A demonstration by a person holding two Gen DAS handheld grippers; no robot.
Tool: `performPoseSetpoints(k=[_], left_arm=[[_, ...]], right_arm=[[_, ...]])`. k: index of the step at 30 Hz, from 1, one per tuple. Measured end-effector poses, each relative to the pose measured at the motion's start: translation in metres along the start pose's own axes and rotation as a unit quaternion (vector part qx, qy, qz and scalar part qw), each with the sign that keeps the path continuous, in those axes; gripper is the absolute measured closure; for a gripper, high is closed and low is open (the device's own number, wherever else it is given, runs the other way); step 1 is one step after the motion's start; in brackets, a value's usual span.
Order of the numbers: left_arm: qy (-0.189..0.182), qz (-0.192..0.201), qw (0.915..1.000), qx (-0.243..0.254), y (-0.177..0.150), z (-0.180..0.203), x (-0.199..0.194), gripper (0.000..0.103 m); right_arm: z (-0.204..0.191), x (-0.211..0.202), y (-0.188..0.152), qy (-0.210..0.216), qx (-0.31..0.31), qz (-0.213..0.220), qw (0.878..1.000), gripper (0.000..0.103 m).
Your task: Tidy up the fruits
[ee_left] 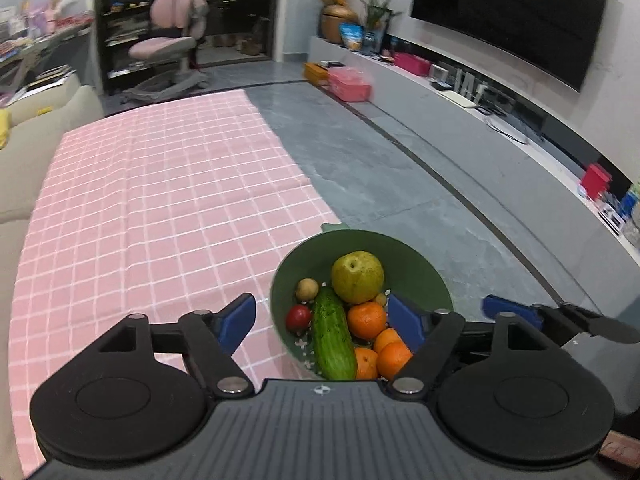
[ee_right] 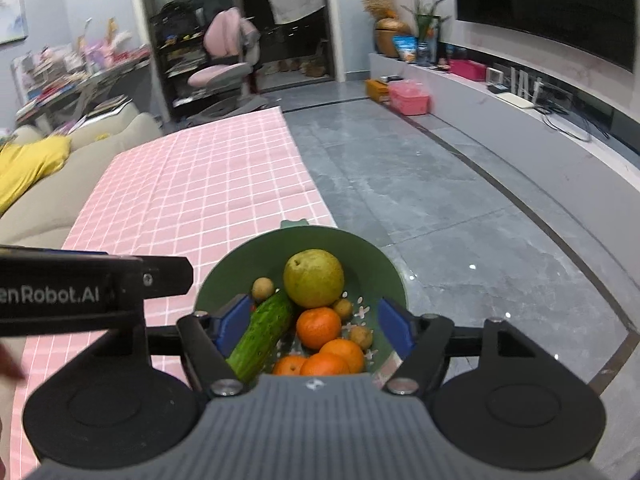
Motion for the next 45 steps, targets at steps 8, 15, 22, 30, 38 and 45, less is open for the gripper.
performPoseSetpoints(k=[8,15,22,30,38,45], left_arm=[[0.044,0.009,0.9984,-0.034,-0.018,0.001,-0.019,0.011],[0.066,0.012,0.9966,-0.049,-0.029,0.0,-0.026,0.011],[0.074,0.009,0.9963,-0.042,-0.033,0.004,-0.028,0.011],[0.074,0.011,0.9964,-0.038,-0.032,0.005,-0.033,0.011],[0.073,0.013,0.9965,-0.04,-0.032,0.007,-0.038,0.011],[0.072,0.014,0.9965,-0.038,-0.031,0.008,-0.041,0.011]], right_arm=[[0.009,-0.028,-0.001,0.032,-0.042,0.004,0.999,0.014],[0.023,-0.03,-0.008,0.032,-0.045,-0.007,0.998,0.01],[0.028,-0.031,-0.015,0.031,-0.047,-0.013,0.998,0.01],[0.027,-0.034,-0.013,0.03,-0.045,-0.013,0.998,0.01],[0.028,-0.036,-0.011,0.027,-0.047,-0.009,0.998,0.01],[0.029,-0.037,-0.01,0.026,-0.047,-0.008,0.999,0.01]])
Point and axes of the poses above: each gripper's, at about its wrist camera, not at the fingertips, and x roughly the way its jaws point, z to its right, y to its top, the point moved 10 cm from there along x, roughly the way its jaws point, and after that the axes turned 15 degrees about -y, right-handed, at the moved point
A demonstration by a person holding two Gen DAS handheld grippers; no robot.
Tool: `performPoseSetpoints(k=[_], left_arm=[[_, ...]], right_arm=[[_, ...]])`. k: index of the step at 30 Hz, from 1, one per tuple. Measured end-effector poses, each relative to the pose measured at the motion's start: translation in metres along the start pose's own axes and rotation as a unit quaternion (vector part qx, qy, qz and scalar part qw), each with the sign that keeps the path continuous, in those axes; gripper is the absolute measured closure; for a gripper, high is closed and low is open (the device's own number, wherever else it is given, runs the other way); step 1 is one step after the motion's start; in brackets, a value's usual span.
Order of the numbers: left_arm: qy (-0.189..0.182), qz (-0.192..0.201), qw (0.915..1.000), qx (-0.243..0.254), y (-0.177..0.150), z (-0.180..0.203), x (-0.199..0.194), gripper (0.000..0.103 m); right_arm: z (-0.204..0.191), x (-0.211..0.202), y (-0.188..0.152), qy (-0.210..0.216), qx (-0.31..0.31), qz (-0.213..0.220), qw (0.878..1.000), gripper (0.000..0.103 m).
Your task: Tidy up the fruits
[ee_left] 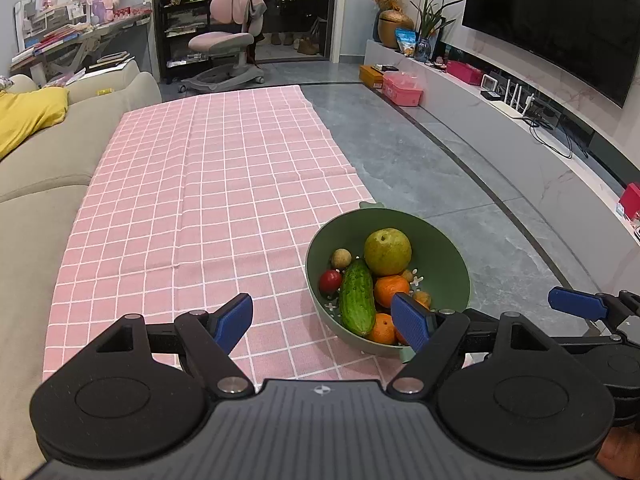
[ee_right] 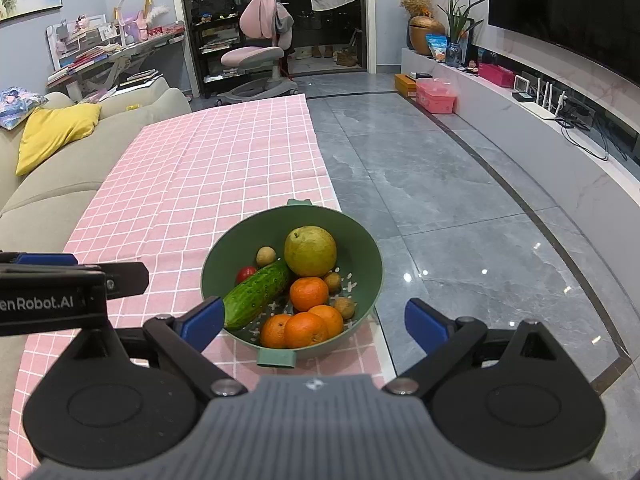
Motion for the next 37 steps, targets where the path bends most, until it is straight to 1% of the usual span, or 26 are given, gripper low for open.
performPoseSetpoints(k=[31,34,37], left_arm=[[-0.004,-0.004,1.0,-0.002,-0.0011,0.0055,-0.0035,0.011],[-0.006,0.003,1.0,0.002,-0.001,0.0083,-0.0043,0.011],[-0.007,0.008,0.9999,-0.005,0.0008,0.0066,-0.0026,0.011]], right_arm=[[0.0079,-0.0023,-0.0013,-0.002,0.002,-0.003,1.0,0.01],[0.0069,-0.0011,-0.0027,-0.003,0.003,-0.004,1.0,0.01],[0.0077,-0.0007,-0.0032,-0.003,0.005,-0.004,1.0,0.01]])
Point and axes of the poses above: each gripper's, at about its wrist camera, not at the fingertips, and x roughly the way its jaws point, z to its right, y to its top, the point moved 10 cm from there along x, roughly the way its jaws point, and after that the axes turned 15 degrees about -y, right-handed, at the moved point
